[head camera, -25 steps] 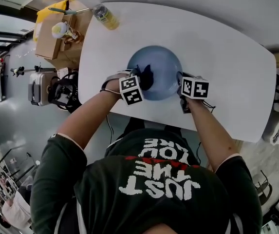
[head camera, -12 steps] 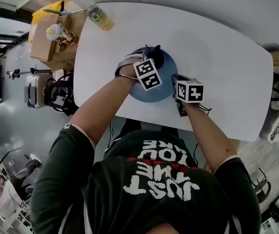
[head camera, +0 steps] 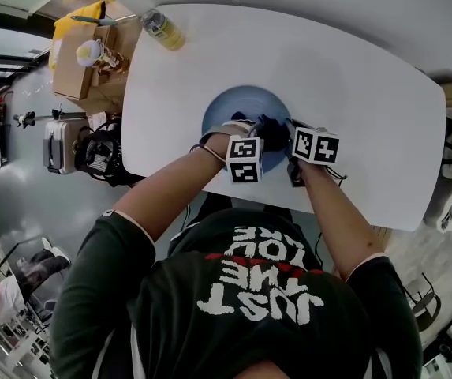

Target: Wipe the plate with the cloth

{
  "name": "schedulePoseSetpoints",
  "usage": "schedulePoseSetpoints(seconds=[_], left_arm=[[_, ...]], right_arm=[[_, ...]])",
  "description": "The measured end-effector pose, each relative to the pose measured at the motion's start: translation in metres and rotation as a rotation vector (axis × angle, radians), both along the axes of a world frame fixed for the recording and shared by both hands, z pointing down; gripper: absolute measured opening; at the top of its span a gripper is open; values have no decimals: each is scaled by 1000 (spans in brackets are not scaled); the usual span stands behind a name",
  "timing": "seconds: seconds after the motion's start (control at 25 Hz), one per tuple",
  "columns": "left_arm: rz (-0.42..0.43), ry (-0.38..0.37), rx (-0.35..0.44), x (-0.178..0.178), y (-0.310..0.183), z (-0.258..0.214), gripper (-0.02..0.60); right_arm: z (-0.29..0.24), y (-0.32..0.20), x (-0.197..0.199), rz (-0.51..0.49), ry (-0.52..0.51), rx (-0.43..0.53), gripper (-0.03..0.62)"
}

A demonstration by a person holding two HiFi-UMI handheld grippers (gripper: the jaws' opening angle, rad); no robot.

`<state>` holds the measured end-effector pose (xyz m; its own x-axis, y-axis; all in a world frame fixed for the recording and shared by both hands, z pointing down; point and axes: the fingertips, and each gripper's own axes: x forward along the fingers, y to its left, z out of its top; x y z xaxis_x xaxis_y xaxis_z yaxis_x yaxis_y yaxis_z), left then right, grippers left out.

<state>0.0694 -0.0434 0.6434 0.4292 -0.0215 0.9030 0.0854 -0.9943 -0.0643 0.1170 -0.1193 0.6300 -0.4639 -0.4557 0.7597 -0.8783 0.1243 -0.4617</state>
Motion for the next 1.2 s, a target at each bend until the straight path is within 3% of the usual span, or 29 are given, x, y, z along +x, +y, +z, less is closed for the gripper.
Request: schedulePoseSetpoints(seconds=[0.12,0.32,0.52,0.76,0.96,1.04,1.12,1.2], left_arm=[[126,-30,-73,-13,58,1,66],[87,-169,-128,-75,62,5,64],[-26,-303,-13,-133,19,6,66],[-180,-353,181,-155,-42,5,69],[-238,-337,331,-145,-93,3,71],[-269,-290,338,-129,-107,2,71],[-345,-184,251,-110,-112,-2,71],[-469,-23,105,-96,-115,-16,71]], right_arm=[[0,-3,-1,-9,12,9,15],[-2,-2,1,-31,24,27,14],[-4,5,-7,-123,58,62,14],[-8,11,-14,-191,108,87,15],[-7,15,-18,-219,125,87,17],[-8,15,-17,-210,119,79,17],[-7,16,-15,-191,97,64,15],[-6,17,-13,-173,65,52,14]])
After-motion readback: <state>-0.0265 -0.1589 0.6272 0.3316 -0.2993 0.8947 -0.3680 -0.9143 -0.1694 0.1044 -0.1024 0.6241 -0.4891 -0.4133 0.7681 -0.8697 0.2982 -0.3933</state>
